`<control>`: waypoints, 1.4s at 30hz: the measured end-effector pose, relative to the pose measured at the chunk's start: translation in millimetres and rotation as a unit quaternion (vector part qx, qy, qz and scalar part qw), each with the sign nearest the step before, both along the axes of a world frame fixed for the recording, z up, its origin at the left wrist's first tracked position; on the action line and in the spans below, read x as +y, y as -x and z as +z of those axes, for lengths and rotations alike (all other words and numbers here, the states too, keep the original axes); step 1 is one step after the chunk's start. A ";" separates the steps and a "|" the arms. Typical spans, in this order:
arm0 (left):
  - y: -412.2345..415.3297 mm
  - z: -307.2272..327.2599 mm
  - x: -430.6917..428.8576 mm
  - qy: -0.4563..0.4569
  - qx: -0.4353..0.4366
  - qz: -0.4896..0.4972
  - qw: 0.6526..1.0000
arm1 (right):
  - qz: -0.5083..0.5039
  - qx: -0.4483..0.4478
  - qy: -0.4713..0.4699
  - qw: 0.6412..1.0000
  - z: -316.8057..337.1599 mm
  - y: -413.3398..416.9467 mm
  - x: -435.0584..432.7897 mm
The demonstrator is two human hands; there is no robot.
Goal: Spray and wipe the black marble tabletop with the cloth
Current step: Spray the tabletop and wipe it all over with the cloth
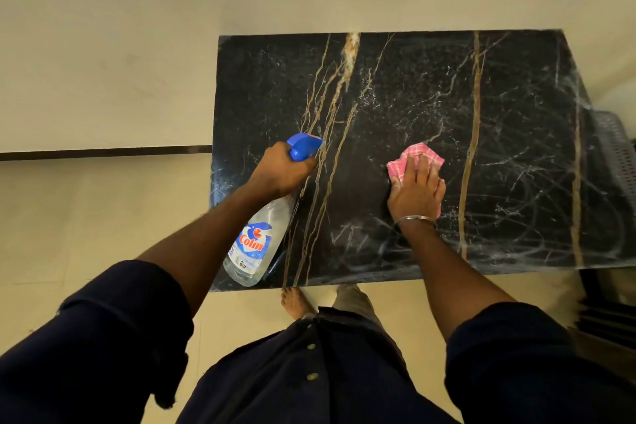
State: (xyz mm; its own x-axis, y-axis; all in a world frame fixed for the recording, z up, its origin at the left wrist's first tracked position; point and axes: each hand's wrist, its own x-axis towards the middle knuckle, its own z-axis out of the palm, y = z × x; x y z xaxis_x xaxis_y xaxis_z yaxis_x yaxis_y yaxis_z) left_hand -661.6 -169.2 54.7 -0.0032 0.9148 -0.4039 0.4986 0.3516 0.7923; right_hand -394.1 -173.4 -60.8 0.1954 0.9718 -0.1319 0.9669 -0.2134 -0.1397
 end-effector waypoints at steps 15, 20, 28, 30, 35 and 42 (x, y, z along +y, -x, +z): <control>-7.5 -2.4 -7.4 -0.021 0.021 -0.022 0.999 | 0.096 0.028 0.010 0.995 -0.9 151.9 -79.9; -8.7 1.4 -6.6 -0.012 0.018 -0.025 0.999 | 0.118 0.040 -0.017 0.992 -4.1 120.3 -80.4; -8.6 -0.4 -16.4 0.011 0.008 -0.024 1.000 | -0.010 0.005 -0.016 1.000 -2.4 18.9 -56.0; -9.3 -0.7 -19.4 0.007 0.006 -0.023 1.000 | -0.020 -0.001 -0.004 1.000 -0.2 20.3 -58.5; -12.7 -0.9 -24.8 0.007 0.004 -0.015 1.000 | 0.014 0.005 -0.003 1.000 3.4 72.6 -93.4; -21.2 2.6 -28.8 -0.012 0.012 -0.018 1.000 | 0.145 0.011 -0.019 0.989 0.8 118.2 -147.1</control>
State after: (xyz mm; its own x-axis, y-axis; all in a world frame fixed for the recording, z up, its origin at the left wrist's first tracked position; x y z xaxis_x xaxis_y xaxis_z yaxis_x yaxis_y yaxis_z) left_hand -640.4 -197.9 57.3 0.0210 0.9242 -0.3813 0.5295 0.3132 0.7883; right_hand -512.4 -320.5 -60.0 -0.0957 0.9909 -0.0945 0.9832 0.0793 -0.1643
